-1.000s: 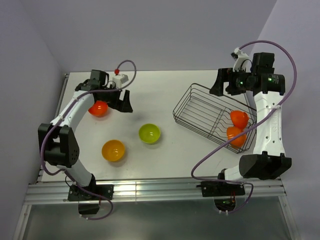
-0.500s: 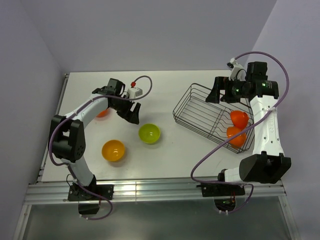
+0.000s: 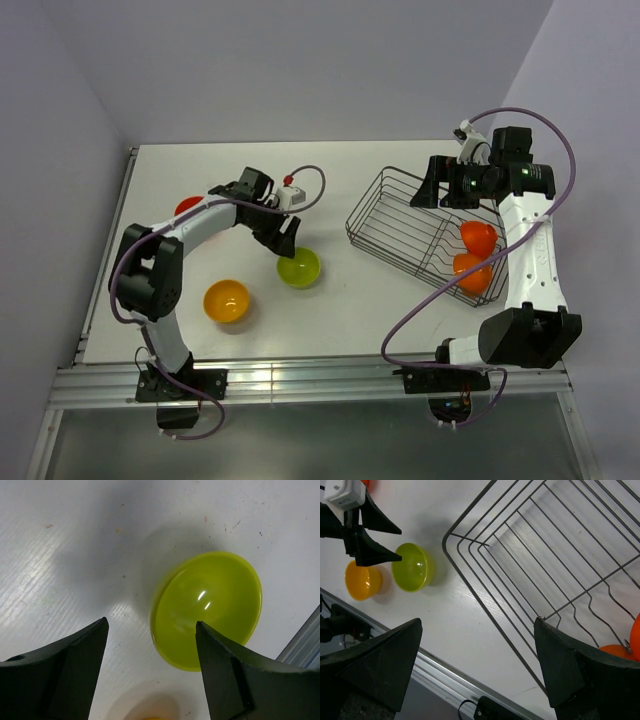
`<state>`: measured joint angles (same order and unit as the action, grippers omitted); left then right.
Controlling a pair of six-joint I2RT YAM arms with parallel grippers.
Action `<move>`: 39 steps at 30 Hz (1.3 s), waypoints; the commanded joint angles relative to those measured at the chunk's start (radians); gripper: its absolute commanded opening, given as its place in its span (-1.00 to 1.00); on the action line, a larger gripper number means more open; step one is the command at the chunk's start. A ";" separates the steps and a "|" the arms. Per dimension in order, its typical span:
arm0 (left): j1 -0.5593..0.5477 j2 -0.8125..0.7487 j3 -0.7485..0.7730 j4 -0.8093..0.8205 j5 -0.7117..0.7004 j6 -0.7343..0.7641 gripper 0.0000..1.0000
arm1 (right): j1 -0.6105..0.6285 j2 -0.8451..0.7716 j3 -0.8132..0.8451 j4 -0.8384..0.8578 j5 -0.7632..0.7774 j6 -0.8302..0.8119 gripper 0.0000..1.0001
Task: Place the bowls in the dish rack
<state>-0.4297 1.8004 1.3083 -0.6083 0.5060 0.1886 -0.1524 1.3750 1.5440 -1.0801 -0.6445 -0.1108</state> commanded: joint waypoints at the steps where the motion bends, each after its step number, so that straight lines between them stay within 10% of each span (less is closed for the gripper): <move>1: -0.029 0.027 0.035 0.022 -0.017 -0.015 0.52 | 0.008 -0.044 0.004 0.028 0.012 0.002 0.98; 28: -0.076 0.088 0.011 0.033 -0.090 -0.026 -0.24 | 0.007 -0.027 -0.035 0.072 -0.096 0.080 1.00; 34: -0.076 0.090 -0.007 0.047 -0.096 -0.049 -0.93 | 0.008 -0.045 -0.047 0.112 -0.095 0.109 1.00; 39: -0.070 0.048 0.012 0.044 -0.044 -0.061 -0.99 | 0.008 -0.094 -0.068 0.187 -0.127 0.164 1.00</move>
<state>-0.5011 1.8862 1.3060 -0.5838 0.4141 0.1478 -0.1524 1.3422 1.4837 -0.9737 -0.7307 0.0128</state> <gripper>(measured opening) 0.061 0.997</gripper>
